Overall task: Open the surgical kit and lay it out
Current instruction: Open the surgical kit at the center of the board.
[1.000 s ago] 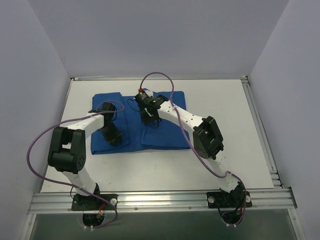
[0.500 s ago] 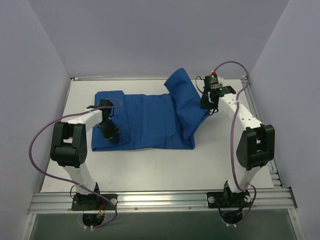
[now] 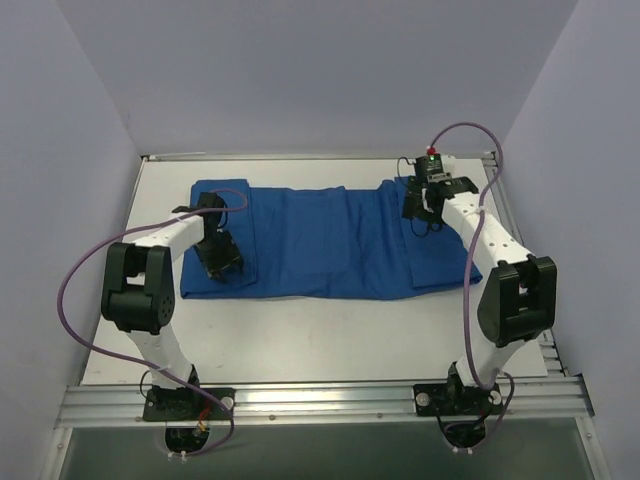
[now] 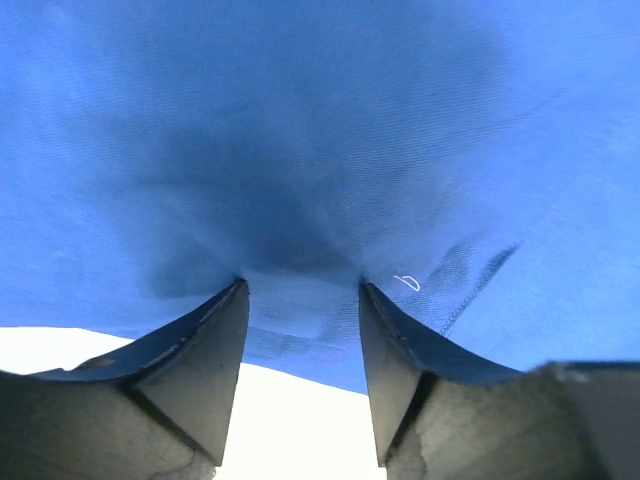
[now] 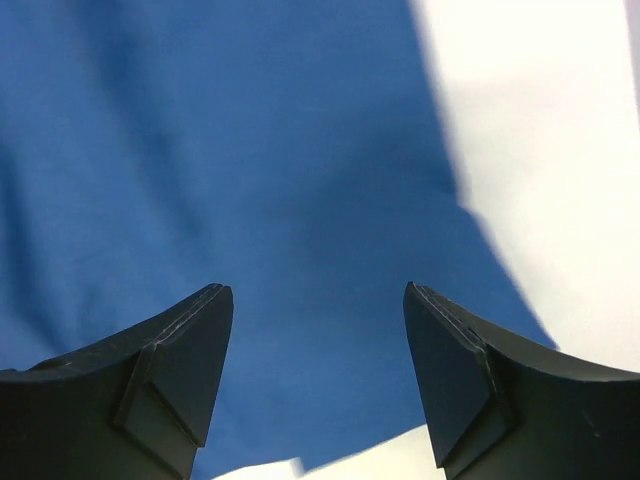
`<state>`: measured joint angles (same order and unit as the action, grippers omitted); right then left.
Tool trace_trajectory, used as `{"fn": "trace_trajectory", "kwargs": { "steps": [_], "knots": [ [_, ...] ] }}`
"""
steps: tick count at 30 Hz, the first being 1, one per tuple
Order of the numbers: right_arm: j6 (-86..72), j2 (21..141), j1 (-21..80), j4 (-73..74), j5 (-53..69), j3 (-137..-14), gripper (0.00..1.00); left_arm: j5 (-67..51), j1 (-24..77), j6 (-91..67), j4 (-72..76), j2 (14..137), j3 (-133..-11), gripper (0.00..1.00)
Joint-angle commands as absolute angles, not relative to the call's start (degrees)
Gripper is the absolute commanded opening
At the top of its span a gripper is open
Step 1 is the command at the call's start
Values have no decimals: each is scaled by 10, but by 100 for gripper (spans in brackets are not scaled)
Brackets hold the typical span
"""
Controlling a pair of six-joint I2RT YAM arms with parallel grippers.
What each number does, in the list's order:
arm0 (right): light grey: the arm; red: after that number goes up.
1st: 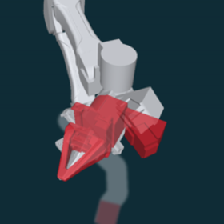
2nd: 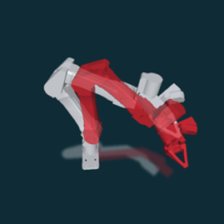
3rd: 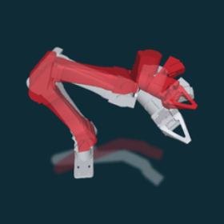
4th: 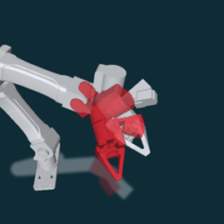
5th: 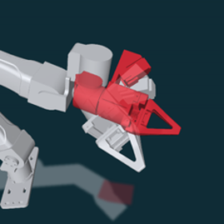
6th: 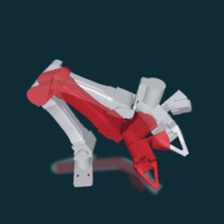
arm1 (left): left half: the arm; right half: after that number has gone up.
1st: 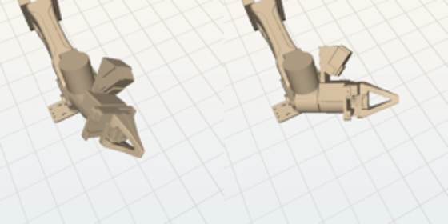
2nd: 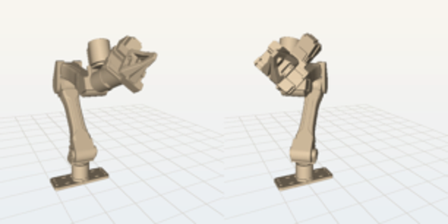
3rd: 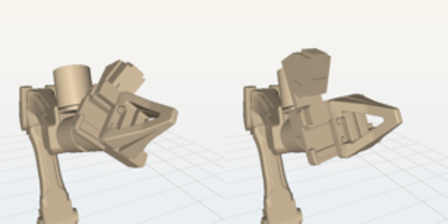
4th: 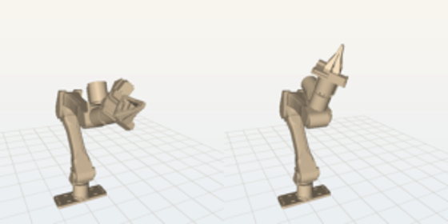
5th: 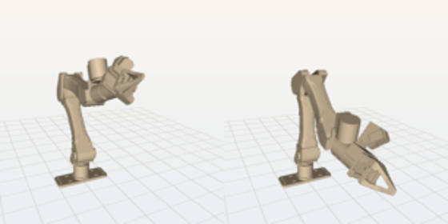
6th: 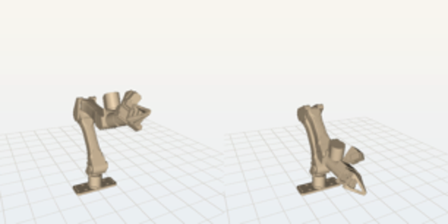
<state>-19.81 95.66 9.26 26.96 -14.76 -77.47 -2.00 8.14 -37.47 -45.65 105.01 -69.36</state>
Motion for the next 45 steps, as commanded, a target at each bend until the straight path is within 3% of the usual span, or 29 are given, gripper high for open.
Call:
{"fn": "trace_trajectory", "kwargs": {
  "steps": [1, 2, 4, 8, 12, 19, 29, 31, 35, 45],
  "knots": [
    [-142, 980, 144, 255, -169, -827, 70, 0, 80, -336, -426, 1016, -716, 58],
    [-134, 1009, 146, 243, -95, -829, 70, 2, 80, -332, -428, 1018, -722, 59],
    [-143, 1052, 148, 254, -69, -869, 70, 5, 81, -324, -434, 1029, -742, 61],
    [-156, 1146, 156, 293, -153, -925, 71, 11, 81, -321, -449, 1057, -780, 62],
    [-146, 1162, 156, 292, -199, -933, 68, 13, 91, -321, -449, 1079, -804, 62],
    [-144, 1176, 153, 251, -166, -882, 64, 25, 119, -337, -446, 1109, -825, 63],
    [-173, 1170, 147, 250, -217, -846, 44, 54, 136, -332, -462, 1142, -870, 66],
    [-174, 1164, 146, 250, -211, -841, 44, 55, 134, -336, -467, 1150, -871, 66],
    [-168, 1143, 141, 247, -203, -820, 53, 52, 127, -343, -467, 1168, -860, 66],
    [-163, 1146, 109, 228, -174, -787, 52, 35, 115, -345, -460, 1177, -845, 65]
  ]
}}
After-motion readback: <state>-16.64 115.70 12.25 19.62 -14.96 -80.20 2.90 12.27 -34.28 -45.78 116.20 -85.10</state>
